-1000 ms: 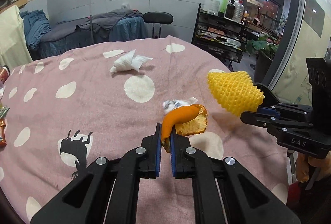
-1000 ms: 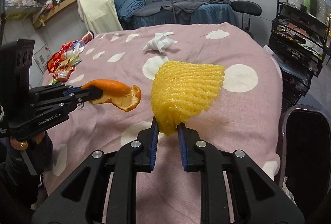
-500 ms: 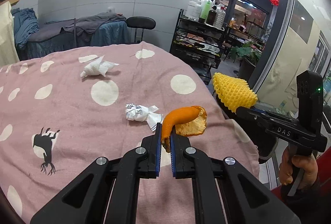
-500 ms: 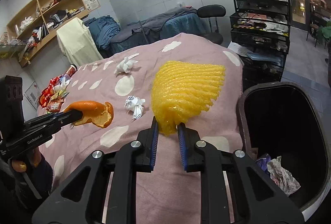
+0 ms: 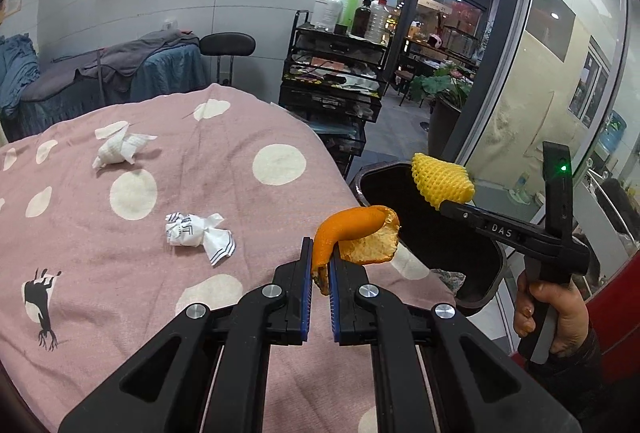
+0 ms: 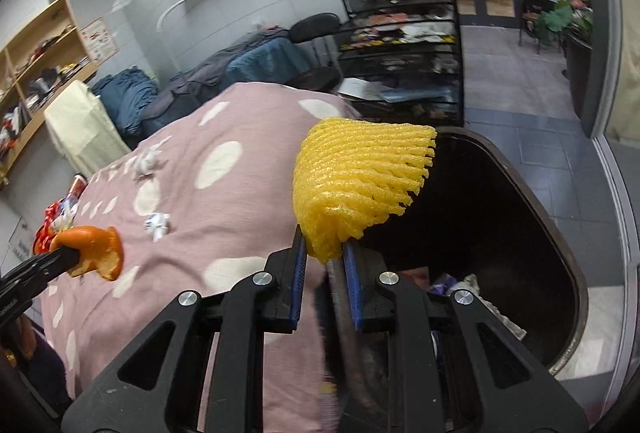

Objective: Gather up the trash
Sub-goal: 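Carry the yellow mesh net to the bin and open the right tool, then lower the orange peel into the bin and open the left tool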

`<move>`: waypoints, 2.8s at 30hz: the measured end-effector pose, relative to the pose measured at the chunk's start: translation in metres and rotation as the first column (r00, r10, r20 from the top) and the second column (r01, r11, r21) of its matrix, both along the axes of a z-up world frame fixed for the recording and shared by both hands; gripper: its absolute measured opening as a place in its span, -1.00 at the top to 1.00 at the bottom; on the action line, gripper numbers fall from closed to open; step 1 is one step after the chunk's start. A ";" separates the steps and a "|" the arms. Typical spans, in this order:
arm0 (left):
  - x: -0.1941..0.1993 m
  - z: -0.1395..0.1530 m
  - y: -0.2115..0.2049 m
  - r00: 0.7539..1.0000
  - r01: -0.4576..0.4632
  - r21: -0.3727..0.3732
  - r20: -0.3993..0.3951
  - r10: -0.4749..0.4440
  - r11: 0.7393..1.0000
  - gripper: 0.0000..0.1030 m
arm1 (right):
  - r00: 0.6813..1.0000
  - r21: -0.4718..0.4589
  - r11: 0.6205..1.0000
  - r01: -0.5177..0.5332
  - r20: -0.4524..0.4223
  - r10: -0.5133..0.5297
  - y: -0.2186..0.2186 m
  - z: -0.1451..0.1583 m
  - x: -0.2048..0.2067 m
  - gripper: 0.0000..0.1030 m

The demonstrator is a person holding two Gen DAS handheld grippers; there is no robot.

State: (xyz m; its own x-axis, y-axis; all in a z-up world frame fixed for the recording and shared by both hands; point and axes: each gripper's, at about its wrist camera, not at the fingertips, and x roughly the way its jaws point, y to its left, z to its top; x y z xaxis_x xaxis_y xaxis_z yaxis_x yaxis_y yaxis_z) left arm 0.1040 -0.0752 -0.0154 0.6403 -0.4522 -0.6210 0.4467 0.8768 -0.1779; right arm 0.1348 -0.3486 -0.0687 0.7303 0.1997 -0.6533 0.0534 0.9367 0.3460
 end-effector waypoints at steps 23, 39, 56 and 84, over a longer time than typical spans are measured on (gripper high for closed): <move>0.007 -0.004 -0.048 0.996 0.084 0.006 -0.040 -0.084 0.996 0.85 | 0.977 0.052 0.986 0.158 -0.151 -0.148 -0.046 -0.062 -0.003 -0.56; 0.023 -0.004 -0.085 0.984 0.158 -0.002 -0.083 -0.158 0.987 0.85 | 0.975 -0.004 0.975 0.221 0.020 -0.221 -0.053 -0.018 -0.030 -0.75; 0.047 -0.023 -0.156 0.952 0.270 0.069 -0.167 -0.255 0.960 0.85 | 0.932 0.029 0.934 0.355 0.072 -0.356 -0.097 -0.005 -0.049 -0.75; 0.037 -0.024 -0.170 0.950 0.298 0.142 -0.139 -0.279 0.944 -0.76 | 0.931 0.016 0.931 0.365 0.027 -0.365 -0.092 -0.020 -0.043 -0.85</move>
State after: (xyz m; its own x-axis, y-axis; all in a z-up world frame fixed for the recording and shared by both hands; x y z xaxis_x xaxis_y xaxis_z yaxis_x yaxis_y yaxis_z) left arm 0.1413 -0.2455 -0.0396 0.4169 -0.4961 -0.7616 0.6695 0.7344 -0.1120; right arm 0.0916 -0.4411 -0.0886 0.7728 -0.0772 -0.6300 0.3806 0.8506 0.3627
